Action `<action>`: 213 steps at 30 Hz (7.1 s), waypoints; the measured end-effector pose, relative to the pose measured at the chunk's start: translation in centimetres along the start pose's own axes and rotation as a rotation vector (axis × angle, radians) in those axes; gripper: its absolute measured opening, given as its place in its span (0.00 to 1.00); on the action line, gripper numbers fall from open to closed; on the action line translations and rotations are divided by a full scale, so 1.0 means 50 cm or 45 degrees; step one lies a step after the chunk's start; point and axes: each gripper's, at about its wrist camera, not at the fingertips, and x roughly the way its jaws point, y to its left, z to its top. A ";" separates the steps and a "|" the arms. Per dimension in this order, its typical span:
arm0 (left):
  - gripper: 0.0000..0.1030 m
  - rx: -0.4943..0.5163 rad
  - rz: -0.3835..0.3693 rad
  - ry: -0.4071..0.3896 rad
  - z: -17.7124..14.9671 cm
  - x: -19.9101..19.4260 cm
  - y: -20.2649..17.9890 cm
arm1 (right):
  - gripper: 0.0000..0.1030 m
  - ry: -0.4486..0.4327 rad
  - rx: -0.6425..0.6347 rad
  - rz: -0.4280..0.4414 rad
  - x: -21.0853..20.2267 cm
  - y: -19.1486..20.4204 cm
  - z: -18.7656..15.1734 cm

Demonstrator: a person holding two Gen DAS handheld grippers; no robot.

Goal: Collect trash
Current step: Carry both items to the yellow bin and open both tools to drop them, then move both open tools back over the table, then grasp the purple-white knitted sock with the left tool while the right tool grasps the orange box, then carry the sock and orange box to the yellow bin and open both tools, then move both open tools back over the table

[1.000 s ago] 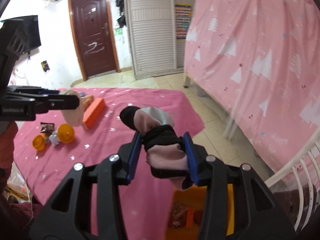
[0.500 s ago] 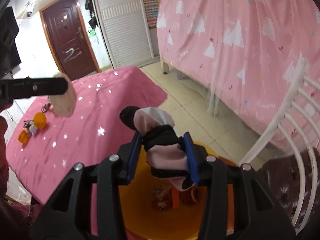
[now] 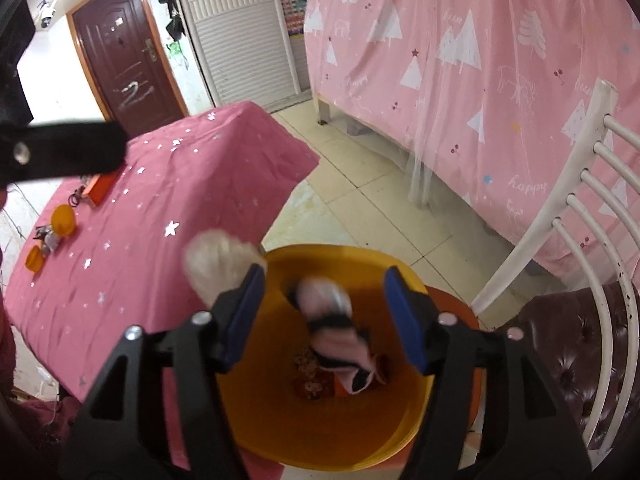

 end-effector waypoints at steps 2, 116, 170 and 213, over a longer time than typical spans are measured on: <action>0.71 0.004 0.002 -0.008 -0.003 -0.008 0.001 | 0.60 0.000 0.003 -0.001 0.000 -0.001 0.000; 0.21 -0.478 0.565 -0.245 -0.079 -0.196 0.635 | 0.22 0.023 -0.401 0.098 0.222 0.568 0.215; 0.21 0.015 0.105 0.080 -0.059 0.043 0.047 | 0.22 -0.033 0.093 -0.104 0.045 0.045 0.025; 0.86 -0.151 0.063 -0.044 -0.094 -0.049 0.125 | 0.65 -0.070 0.140 -0.104 0.016 0.070 0.005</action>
